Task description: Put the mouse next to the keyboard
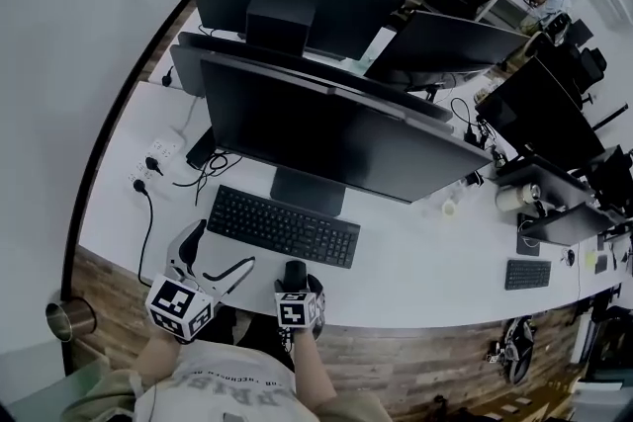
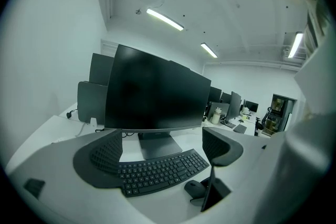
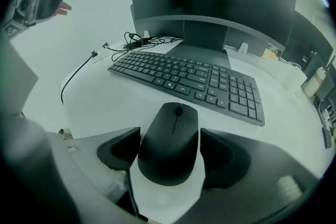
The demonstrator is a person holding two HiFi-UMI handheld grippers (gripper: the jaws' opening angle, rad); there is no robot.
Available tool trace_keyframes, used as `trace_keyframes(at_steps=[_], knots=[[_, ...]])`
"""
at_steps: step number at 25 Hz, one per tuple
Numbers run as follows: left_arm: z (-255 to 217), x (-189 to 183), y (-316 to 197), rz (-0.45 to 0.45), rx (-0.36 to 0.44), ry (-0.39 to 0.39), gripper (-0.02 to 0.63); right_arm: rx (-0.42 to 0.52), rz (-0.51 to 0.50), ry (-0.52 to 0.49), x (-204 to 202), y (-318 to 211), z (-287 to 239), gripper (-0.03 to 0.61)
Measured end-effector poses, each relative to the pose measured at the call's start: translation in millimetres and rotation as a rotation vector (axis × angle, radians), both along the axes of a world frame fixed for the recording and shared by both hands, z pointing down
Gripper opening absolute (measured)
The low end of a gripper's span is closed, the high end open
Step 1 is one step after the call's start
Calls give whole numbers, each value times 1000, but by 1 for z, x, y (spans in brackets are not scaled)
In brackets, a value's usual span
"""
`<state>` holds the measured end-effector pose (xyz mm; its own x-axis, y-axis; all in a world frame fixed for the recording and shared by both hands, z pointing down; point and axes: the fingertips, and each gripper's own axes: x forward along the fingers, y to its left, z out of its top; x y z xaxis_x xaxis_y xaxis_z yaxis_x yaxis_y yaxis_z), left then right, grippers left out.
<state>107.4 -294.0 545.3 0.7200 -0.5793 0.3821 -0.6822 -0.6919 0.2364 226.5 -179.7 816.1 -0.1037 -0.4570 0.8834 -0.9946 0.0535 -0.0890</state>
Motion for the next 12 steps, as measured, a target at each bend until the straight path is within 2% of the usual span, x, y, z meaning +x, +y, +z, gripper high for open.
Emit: trace_keyframes(at_steps=[12], knots=[[-4,22,8,-12,12,-15,456,-25,-10,-80,2,4,-3,316]])
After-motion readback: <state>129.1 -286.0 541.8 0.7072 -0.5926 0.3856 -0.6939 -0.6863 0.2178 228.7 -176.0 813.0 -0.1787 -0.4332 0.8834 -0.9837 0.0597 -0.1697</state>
